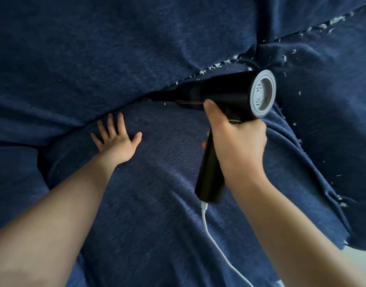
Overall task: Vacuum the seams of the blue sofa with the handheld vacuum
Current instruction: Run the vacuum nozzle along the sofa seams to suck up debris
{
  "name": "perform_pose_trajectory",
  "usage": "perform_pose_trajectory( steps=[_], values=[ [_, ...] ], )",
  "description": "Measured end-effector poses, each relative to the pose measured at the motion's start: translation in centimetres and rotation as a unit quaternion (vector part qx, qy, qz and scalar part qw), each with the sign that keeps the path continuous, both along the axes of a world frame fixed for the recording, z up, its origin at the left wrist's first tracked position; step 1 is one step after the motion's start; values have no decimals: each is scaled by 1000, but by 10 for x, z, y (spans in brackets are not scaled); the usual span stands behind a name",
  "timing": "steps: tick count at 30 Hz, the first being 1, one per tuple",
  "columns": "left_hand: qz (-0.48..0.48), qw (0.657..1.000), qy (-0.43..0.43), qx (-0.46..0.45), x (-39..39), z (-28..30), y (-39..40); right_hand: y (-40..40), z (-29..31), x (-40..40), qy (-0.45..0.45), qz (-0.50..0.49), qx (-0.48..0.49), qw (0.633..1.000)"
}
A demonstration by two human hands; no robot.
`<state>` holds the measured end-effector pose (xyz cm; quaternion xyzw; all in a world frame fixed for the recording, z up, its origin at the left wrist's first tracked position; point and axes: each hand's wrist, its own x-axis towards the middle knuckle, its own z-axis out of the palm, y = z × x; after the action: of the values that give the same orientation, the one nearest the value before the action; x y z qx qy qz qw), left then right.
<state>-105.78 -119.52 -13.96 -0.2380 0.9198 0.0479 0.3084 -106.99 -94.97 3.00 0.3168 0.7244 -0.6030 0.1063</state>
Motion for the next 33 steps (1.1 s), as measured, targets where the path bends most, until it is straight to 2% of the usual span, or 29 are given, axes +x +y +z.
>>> perform_pose_trajectory(
  steps=[7, 14, 22, 33],
  values=[
    [19, 1000, 2, 24, 2, 10, 12, 10, 4, -3, 18, 14, 13, 1000],
    [21, 1000, -6, 16, 7, 11, 24, 3, 6, -3, -46, -16, -59, 997],
    [27, 1000, -8, 12, 5, 4, 26, -38, -5, -23, -62, -15, -72, 995],
    [29, 999, -26, 7, 3, 5, 27, -16, 4, -12, -56, -8, -88, 995]
  ],
)
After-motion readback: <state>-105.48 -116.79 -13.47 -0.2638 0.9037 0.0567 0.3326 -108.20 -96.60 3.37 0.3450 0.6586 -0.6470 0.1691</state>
